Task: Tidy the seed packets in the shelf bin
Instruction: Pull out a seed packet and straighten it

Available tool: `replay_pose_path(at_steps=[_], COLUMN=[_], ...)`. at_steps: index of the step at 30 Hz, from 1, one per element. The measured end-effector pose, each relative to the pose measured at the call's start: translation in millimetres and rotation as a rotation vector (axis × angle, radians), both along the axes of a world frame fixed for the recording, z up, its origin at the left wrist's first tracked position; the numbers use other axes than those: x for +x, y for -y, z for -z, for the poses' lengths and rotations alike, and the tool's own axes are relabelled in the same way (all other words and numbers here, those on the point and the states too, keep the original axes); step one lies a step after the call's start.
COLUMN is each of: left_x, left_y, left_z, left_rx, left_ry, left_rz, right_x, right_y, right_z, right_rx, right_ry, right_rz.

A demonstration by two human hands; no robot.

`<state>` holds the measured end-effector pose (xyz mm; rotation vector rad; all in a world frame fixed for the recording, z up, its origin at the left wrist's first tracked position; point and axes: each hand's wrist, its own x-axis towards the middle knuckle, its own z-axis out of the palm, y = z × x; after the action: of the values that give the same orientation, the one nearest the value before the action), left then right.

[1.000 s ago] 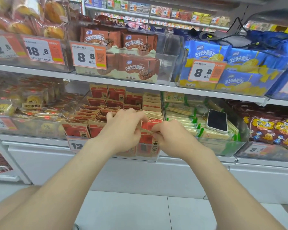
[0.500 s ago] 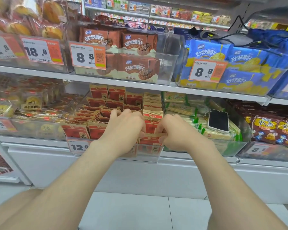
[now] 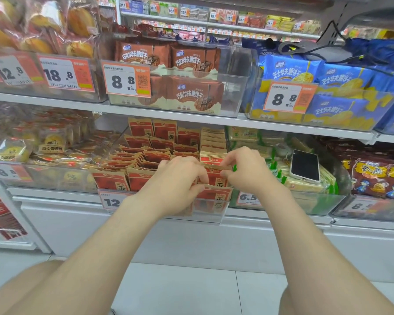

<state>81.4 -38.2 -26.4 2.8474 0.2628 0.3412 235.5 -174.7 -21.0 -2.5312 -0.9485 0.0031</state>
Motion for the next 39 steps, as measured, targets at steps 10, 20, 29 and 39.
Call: replay_pose_path(at_steps=[10,20,29,39], left_x=[-0.2,2.1,-2.9,-5.0], left_y=[0.5,17.3,62.5,75.8], left_z=[-3.8,-13.1,-22.8,-17.4], left_rx=[-0.116,-0.247,-0.640,-0.965], left_ry=[0.056,0.445,0.546,0.408], left_rz=[-0.005,-0.167,0.140,0.143], right_x=[-1.3,-46.3,-68.9,-81.3], right_y=[2.0,27.0,39.9,43.4], right_z=[-5.8,-33.6,-31.1,-27.3], right_rx=[0.380,0.984,0.989,1.071], right_ry=[0.182,0.692,0.031,-0.593], right_rz=[0.002,-0.081,0.079,-0.077])
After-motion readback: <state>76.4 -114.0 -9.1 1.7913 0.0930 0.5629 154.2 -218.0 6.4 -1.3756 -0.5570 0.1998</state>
